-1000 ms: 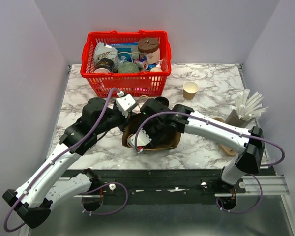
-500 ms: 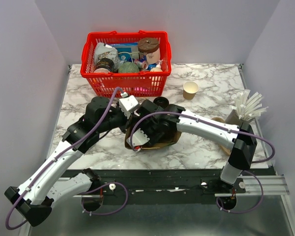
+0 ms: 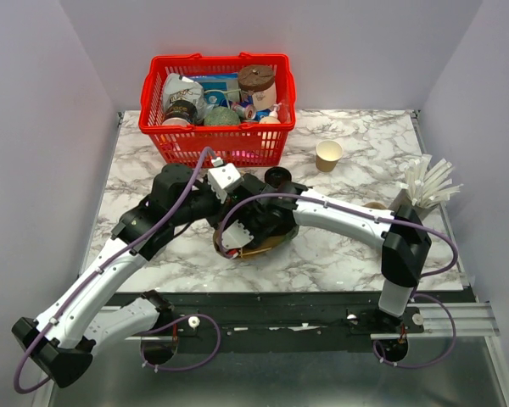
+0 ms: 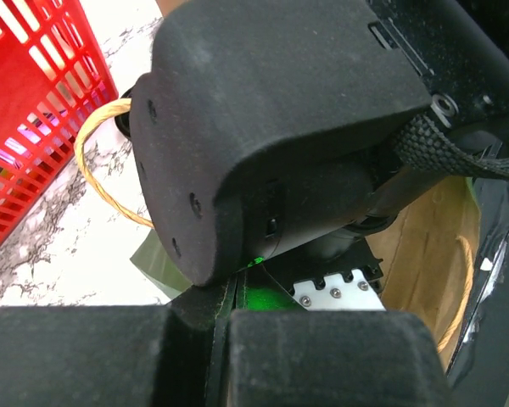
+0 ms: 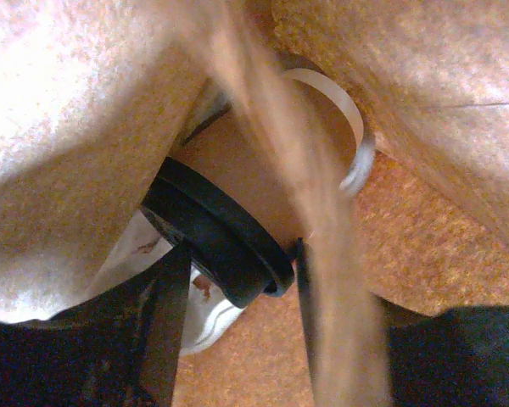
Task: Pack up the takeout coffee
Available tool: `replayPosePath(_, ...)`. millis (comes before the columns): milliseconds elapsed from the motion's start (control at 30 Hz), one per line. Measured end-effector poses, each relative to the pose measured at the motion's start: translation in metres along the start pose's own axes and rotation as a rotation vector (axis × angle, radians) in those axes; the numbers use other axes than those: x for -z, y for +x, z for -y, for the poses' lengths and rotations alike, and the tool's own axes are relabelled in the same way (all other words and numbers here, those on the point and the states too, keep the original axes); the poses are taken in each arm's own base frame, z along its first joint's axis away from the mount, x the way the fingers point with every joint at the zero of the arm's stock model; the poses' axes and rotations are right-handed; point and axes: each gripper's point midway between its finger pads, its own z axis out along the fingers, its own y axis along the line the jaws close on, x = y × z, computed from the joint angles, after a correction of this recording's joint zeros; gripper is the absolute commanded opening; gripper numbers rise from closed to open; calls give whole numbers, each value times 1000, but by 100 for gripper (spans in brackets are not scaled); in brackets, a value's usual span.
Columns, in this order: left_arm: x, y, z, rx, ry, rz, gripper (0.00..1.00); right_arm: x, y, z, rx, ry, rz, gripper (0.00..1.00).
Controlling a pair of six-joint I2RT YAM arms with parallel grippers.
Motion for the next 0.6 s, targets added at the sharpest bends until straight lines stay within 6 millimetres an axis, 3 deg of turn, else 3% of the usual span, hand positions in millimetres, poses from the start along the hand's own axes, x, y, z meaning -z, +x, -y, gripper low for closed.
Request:
replayPosePath(133,-1,3,-2,9,-1,-12,0,-6,4,4,2,35,-14,38)
replayPosePath(367,-2,4,-3,13,-4,-14,0,-5,10,10,0,94,-41,24)
replayPosePath(500,-2,1,-3,10,-6,-4,0,3,12,9,-16,123,-47,1)
replayPosePath(600,0,0,-3,7,-9,6,0,11,13,8,-34,140,-46,1)
